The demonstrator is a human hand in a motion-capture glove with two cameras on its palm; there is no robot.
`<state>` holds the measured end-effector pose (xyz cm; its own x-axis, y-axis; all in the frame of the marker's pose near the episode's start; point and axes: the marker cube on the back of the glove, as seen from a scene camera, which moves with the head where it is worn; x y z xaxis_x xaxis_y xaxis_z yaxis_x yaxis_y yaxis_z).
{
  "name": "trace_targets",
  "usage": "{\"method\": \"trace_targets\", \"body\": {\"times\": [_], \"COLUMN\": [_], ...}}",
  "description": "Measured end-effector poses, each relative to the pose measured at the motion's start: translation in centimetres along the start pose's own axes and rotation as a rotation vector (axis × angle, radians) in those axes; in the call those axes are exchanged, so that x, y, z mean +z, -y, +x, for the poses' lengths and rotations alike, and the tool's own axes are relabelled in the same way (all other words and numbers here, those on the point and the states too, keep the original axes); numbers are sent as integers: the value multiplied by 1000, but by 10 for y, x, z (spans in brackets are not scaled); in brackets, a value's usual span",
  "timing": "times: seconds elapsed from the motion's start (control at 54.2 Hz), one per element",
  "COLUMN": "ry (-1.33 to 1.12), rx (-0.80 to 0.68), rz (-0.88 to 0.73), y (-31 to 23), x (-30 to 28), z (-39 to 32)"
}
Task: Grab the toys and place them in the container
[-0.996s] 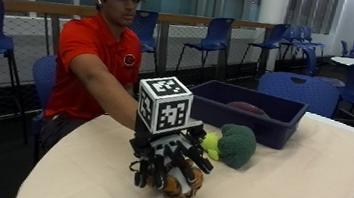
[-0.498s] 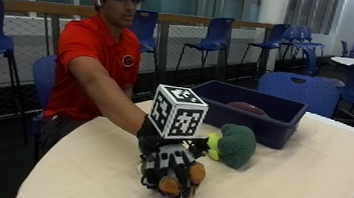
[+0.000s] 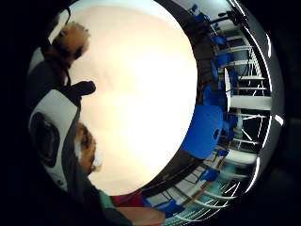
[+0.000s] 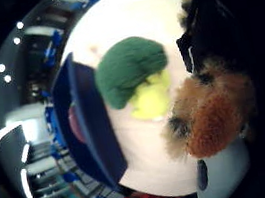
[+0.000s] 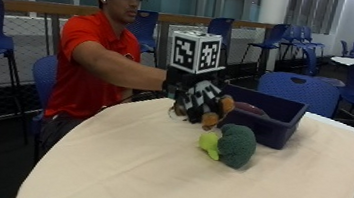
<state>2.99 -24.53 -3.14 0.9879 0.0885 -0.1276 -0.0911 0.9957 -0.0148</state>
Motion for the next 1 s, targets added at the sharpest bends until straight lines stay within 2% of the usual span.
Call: {"method": "trace_targets", "body": {"times": [0.35,0.498,0.608,0.774,0.904,0.996], "ry": [58,24,74,30,-102,-20], "rx": [-253,-426,-384,-345,-497,-453], "rz": [46,66,63,44,-58,-105], "y": [-32,-50,-59,-56,-59,-63], "x": [-54,-69,-71,-56,-43,-45], "z": [-167,-236,-273,-281,-265,-264]}}
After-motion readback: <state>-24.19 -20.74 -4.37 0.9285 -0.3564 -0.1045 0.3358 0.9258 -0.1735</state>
